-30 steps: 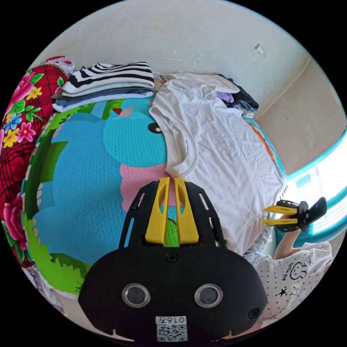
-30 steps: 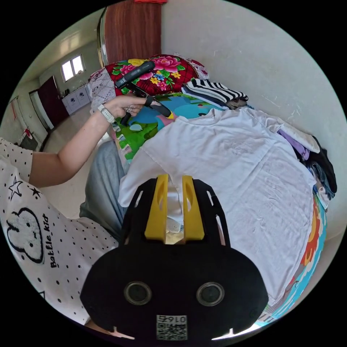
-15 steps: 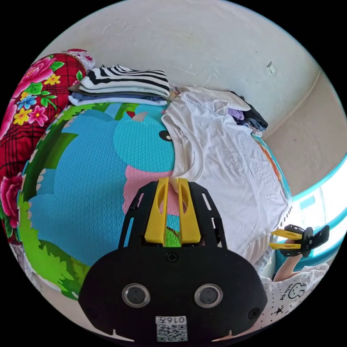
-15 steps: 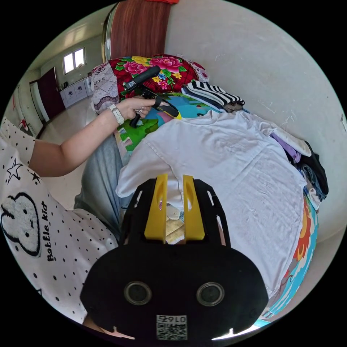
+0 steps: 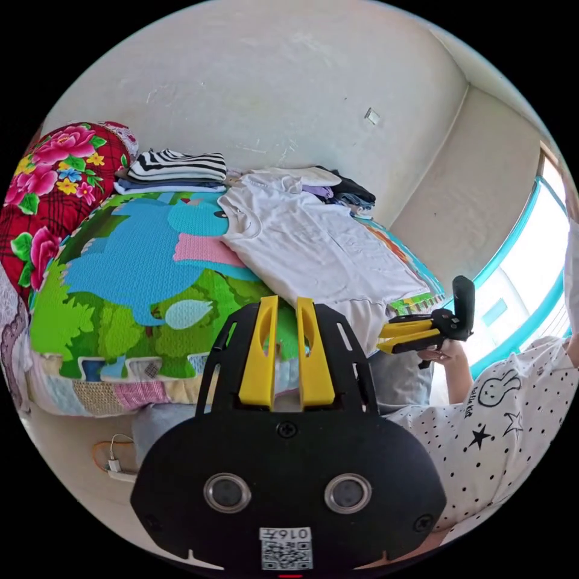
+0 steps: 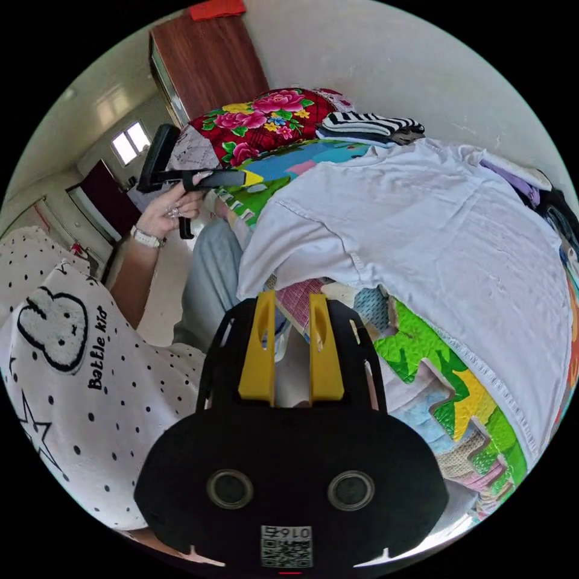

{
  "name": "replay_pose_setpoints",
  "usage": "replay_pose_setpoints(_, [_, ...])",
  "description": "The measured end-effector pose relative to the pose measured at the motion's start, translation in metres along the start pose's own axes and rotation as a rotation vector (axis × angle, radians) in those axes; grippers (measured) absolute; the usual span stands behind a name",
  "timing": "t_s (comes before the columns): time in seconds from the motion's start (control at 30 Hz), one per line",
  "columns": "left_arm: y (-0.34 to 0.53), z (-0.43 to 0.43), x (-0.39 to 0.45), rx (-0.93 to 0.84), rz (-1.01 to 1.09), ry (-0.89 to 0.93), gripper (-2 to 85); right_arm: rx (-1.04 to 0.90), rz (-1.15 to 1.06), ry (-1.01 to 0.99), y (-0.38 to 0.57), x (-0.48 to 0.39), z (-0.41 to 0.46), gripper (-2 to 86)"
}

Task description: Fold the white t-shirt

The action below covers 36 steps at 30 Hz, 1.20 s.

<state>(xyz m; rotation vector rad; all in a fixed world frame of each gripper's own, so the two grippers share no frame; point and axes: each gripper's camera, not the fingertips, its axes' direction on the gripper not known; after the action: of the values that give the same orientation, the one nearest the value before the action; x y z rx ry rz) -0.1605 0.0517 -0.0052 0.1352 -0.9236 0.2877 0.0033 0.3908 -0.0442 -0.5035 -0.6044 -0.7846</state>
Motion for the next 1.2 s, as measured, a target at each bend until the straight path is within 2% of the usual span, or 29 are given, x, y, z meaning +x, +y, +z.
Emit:
replay_pose_setpoints(0.2, [0.013,0.001,0.017,-0.062,0.067,0.006,3.9,0.091,0.099,0.011,0.007,0.007,0.002,5.5])
replay_pose_setpoints(0.3, [0.016,0.007,0.026,-0.127,0.123,0.022,4.0,0.058,0.036,0.025,0.015,0.006,-0.006,1.7])
replay_pose_setpoints(0.5, [0.030,0.029,0.045,-0.310,0.241,0.045,4.6,0.147,0.001,-0.070,0.047,0.023,-0.061,0.6])
replay_pose_setpoints(0.6, [0.037,0.043,0.049,-0.374,0.253,0.078,5.3,0.052,-0.002,-0.027,0.058,0.034,-0.071,0.9])
replay_pose_setpoints(0.67, [0.039,0.050,0.050,-0.373,0.246,0.099,5.6,0.035,0.029,0.071,0.065,0.041,-0.073,1.6])
replay_pose_setpoints(0.8, [0.034,0.065,0.044,-0.322,0.167,0.196,5.8,0.043,0.012,-0.032,0.068,0.043,-0.068,5.0])
replay_pose_setpoints(0.9, [0.034,0.083,0.036,-0.355,0.096,0.213,5.6,0.010,0.001,-0.012,0.069,0.040,-0.060,9.0])
replay_pose_setpoints(0.97, [0.036,0.093,0.034,-0.395,0.084,0.174,5.2,-0.015,0.005,0.035,0.071,0.040,-0.058,9.5])
replay_pose_setpoints(1.07, [0.037,0.094,0.033,-0.361,0.063,0.186,3.4,-0.032,0.046,0.119,0.074,0.047,-0.057,9.1])
replay_pose_setpoints(1.2, [0.035,0.082,0.031,-0.346,0.095,0.240,-0.4,-0.009,0.060,0.063,0.075,0.055,-0.053,6.7])
